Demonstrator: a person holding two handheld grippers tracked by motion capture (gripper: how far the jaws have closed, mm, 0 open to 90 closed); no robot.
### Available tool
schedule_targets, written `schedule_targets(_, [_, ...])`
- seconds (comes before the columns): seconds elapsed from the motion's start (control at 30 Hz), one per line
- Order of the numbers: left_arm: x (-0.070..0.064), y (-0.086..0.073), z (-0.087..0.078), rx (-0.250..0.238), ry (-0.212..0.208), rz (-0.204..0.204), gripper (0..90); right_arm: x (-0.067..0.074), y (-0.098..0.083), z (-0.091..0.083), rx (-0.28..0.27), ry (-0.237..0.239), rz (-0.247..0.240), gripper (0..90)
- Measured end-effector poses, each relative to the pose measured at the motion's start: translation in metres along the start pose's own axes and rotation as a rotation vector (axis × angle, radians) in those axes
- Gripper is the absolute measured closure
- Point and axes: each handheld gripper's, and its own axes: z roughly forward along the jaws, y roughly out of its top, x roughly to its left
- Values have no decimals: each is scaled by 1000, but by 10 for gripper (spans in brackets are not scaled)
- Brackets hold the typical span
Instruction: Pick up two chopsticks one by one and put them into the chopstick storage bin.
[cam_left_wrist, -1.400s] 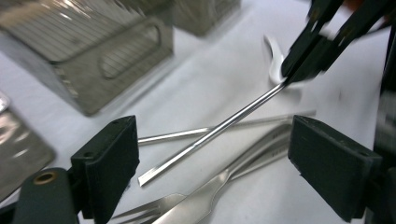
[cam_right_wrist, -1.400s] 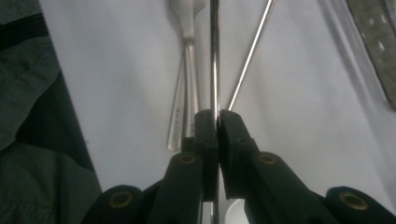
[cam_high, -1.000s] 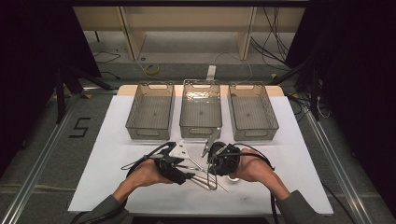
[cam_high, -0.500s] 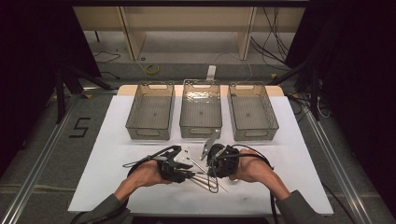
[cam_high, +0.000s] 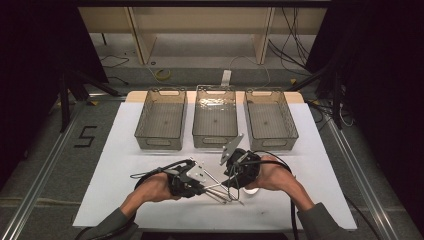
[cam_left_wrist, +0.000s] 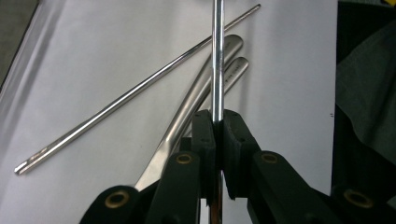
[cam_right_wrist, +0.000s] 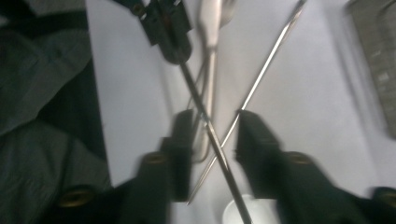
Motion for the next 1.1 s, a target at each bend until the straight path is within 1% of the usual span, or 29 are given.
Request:
schedule_targets(0.03, [4,-2,-2,11,18,-26,840,-1,-1,-4,-31,-3,14,568])
schedule_targets(0.07, [4,-2,-2,11,18,-26,840,-1,-1,-4,-31,-3,14,568])
schedule_targets(0.1, [6,-2,-3,8,29,-42,840,-1,-2,-10,-92,-34,50,527])
schedule_targets(0.13, [8,-3,-4,7,36,-60,840,-1,-2,-10,-92,-34,50,527])
schedule_targets(0.17, [10,-4,-5,3,47,-79,840,-3,-5,-15,-149,-41,91,461])
schedule_targets(0.2, [11,-5,-6,0,58,-97,840,-3,-7,-17,-169,-48,109,442])
schedule_targets(0.23, [13,-6,-8,-3,69,-117,840,-3,-7,-17,-169,-48,109,442])
schedule_targets(0.27, [15,-7,-9,-9,79,-137,840,-2,-13,-17,-198,-39,126,408])
schedule_targets(0.3, [16,-8,-11,-12,81,-158,840,0,-16,-17,-214,-47,138,396])
schedule_targets(0.33, [18,-9,-12,-19,86,-178,840,0,-16,-17,-214,-47,138,396])
schedule_targets(0.4, [23,-11,-14,-24,103,-207,840,2,-23,-15,-241,-63,166,365])
schedule_targets(0.43, [25,-13,-16,-30,111,-228,840,3,-27,-14,-267,-79,182,355])
schedule_targets(0.47, [27,-14,-17,-29,115,-237,840,4,-31,-12,-299,-95,208,353])
schedule_targets(0.5, [29,-15,-19,-34,120,-253,839,2,-38,-8,-356,-101,247,343])
schedule_targets(0.53, [30,-16,-20,-37,126,-264,839,2,-38,-8,-356,-101,247,343])
schedule_targets(0.57, [31,-17,-22,-47,132,-284,839,1,-41,-6,-377,-112,265,343])
schedule_targets(0.6, [33,-19,-23,-51,136,-294,839,0,-44,-3,-404,-120,283,344])
schedule_targets(0.67, [37,-21,-26,-57,148,-320,839,-3,-50,1,-443,-117,315,345])
schedule_targets(0.73, [40,-23,-29,-66,161,-347,840,-5,-54,4,-451,-124,328,345])
schedule_targets(0.8, [45,-26,-32,-75,175,-373,840,-6,-57,7,-452,-110,344,343])
schedule_targets(0.87, [49,-28,-35,-83,189,-397,840,-5,-59,12,-447,-119,346,326])
schedule_targets(0.9, [51,-29,-37,-93,195,-416,840,-5,-59,12,-447,-119,346,326])
schedule_targets(0.97, [55,-32,-41,-107,215,-446,839,-3,-59,14,-450,-133,355,314])
schedule_targets(1.03, [61,-35,-47,-123,233,-472,839,-3,-60,15,-468,-133,370,314])
schedule_targets(1.07, [64,-37,-50,-130,238,-488,839,-3,-62,15,-486,-135,386,313])
schedule_targets(1.1, [68,-39,-53,-136,245,-502,839,-3,-62,16,-489,-137,391,310])
